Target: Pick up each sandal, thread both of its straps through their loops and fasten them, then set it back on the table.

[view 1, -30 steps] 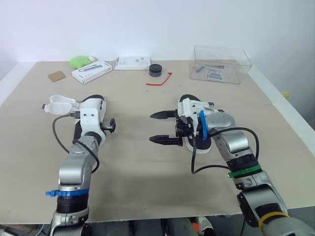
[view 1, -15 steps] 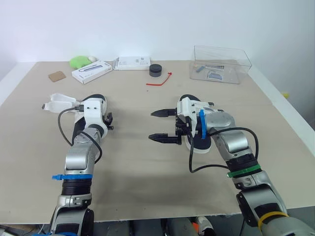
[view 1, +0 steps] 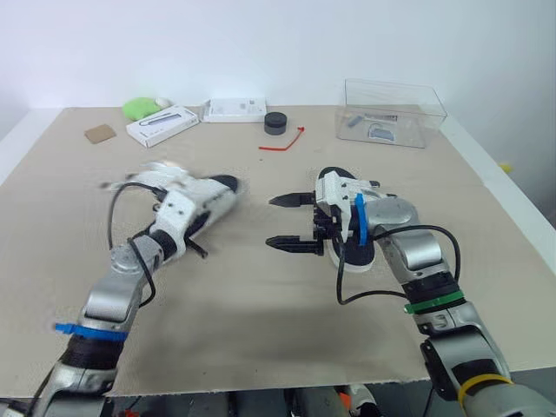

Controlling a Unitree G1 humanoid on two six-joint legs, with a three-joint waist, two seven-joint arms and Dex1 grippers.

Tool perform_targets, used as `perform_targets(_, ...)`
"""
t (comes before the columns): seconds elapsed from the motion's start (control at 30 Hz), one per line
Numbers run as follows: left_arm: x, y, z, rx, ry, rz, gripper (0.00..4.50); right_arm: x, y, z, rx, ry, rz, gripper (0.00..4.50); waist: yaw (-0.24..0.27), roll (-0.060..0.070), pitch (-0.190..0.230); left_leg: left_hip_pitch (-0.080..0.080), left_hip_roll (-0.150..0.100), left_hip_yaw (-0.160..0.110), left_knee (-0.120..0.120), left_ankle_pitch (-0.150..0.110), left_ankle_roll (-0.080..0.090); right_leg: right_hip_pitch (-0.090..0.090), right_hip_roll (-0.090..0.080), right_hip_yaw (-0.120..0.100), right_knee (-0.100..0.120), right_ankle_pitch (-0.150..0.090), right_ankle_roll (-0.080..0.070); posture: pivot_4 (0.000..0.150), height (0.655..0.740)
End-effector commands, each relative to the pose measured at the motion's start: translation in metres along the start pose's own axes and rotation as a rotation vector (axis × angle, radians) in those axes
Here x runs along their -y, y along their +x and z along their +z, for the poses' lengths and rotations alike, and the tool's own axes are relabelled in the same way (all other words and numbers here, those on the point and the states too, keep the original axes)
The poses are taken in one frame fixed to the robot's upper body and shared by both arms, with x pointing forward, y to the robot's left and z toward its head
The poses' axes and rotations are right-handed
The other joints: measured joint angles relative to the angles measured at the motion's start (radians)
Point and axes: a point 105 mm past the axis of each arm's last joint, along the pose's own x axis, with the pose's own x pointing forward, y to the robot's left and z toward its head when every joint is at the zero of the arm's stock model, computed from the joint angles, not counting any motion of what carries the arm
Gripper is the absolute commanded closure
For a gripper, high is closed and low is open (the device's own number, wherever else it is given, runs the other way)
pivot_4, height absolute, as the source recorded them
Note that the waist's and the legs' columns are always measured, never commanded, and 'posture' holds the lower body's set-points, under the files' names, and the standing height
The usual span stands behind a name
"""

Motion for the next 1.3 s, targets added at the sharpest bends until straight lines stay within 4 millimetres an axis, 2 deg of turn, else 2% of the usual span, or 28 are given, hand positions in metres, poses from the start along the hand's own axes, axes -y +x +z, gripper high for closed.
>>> perform_targets(0.03,0.057,-0.038,0.02,0.098,0.23,-0.394,4.47,0.002,-0.006,0.01,0.021,-0.034,-0.003,0.0,-0.004,0.0,0.0,0.0,0.001,0.001,0.0,-0.001,-0.001,0.0,0.0,0.0,0.0,-0.001,-0.002,0.15,0.74)
perform_targets(0.17,0.074,-0.064,0.011,0.081,0.286,-0.562,4.47,0.002,-0.008,0.01,0.018,-0.034,-0.002,0.0,0.0,0.001,0.0,0.001,0.003,0.001,-0.002,-0.001,-0.001,-0.001,0.001,-0.003,0.001,-0.003,-0.004,0.15,0.74)
perform_targets(0.33,0.076,-0.083,-0.009,0.029,0.388,-0.694,4.47,0.0,-0.009,0.009,0.012,-0.032,-0.001,0.0,0.0,0.001,0.001,0.004,0.005,0.002,-0.001,-0.001,0.0,0.001,0.008,-0.003,0.001,-0.003,-0.005,0.15,0.74)
perform_targets(0.7,0.072,-0.086,-0.015,0.103,0.579,-0.786,4.47,-0.002,-0.01,0.006,0.0,-0.038,-0.001,0.0,-0.001,0.001,0.001,0.004,0.006,0.004,-0.001,-0.001,0.001,0.0,0.01,-0.003,0.002,-0.004,-0.005,0.15,0.74)
perform_targets(1.03,0.076,-0.083,-0.02,0.101,0.476,-0.766,4.47,-0.004,-0.012,0.005,-0.013,-0.041,0.004,0.0,0.0,0.001,0.001,0.004,0.006,0.004,-0.001,-0.001,0.001,0.001,0.01,-0.003,0.002,-0.004,-0.004,0.15,0.74)
perform_targets(1.27,0.072,-0.081,-0.019,0.077,0.479,-0.752,4.47,-0.004,-0.011,0.005,-0.015,-0.043,0.009,0.0,0.0,0.001,0.001,0.005,0.006,0.004,-0.001,-0.001,0.001,0.001,0.01,-0.003,0.002,-0.003,-0.004,0.15,0.74)
perform_targets(1.3,0.071,-0.081,-0.017,0.08,0.479,-0.751,3.86,-0.004,-0.01,0.005,-0.014,-0.043,0.01,0.0,0.0,0.001,0.001,0.005,0.006,0.004,-0.001,-0.001,0.001,0.001,0.01,-0.003,0.002,-0.003,-0.004,0.15,0.74)
